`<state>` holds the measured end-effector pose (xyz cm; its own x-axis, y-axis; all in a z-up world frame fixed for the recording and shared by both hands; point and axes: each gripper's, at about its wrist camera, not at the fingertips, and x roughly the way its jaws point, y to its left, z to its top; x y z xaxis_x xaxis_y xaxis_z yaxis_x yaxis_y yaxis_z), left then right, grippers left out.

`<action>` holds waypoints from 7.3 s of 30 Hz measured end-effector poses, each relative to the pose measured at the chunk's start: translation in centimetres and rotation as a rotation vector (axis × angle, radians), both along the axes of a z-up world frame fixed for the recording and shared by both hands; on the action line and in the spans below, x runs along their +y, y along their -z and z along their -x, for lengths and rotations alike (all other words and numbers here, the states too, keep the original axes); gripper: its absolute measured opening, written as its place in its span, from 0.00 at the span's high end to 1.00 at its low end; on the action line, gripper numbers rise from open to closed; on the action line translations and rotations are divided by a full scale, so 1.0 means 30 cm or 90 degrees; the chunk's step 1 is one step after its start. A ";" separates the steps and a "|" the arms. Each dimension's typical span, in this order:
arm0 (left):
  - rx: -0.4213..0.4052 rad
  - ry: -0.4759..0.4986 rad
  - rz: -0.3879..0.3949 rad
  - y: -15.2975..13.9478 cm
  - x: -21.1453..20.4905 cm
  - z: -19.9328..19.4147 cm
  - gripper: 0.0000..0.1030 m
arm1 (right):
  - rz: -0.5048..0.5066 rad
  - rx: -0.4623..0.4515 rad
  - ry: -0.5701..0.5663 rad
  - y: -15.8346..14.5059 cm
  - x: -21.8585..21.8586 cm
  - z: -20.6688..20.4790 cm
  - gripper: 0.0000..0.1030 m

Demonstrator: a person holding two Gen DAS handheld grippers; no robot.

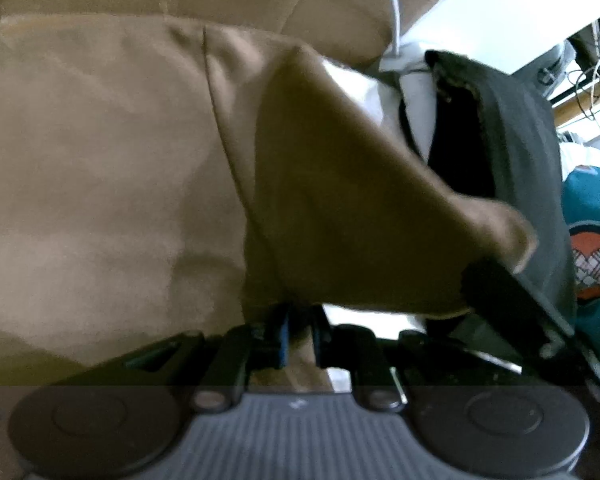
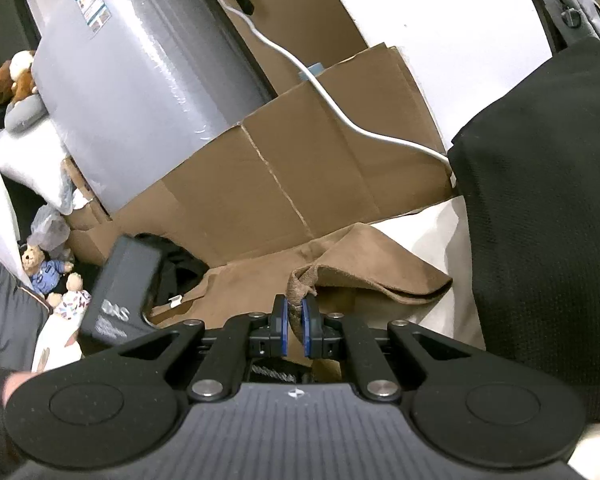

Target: Fold clothes

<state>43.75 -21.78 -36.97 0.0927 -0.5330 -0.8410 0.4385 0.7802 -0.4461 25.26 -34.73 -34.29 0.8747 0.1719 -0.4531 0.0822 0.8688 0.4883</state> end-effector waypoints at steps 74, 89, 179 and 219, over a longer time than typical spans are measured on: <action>-0.055 -0.068 0.027 -0.120 0.285 0.043 0.76 | 0.096 0.146 -0.034 0.127 0.054 -0.066 0.62; -0.073 -0.027 0.053 -0.075 0.221 0.002 0.72 | -0.035 0.173 0.015 0.223 -0.044 -0.174 0.59; -0.113 -0.099 0.086 -0.088 0.353 0.004 0.60 | 0.157 0.152 -0.115 0.075 0.172 -0.111 0.64; -0.167 -0.053 -0.031 0.014 0.197 0.001 0.92 | 0.154 0.187 -0.125 0.158 0.074 -0.137 0.64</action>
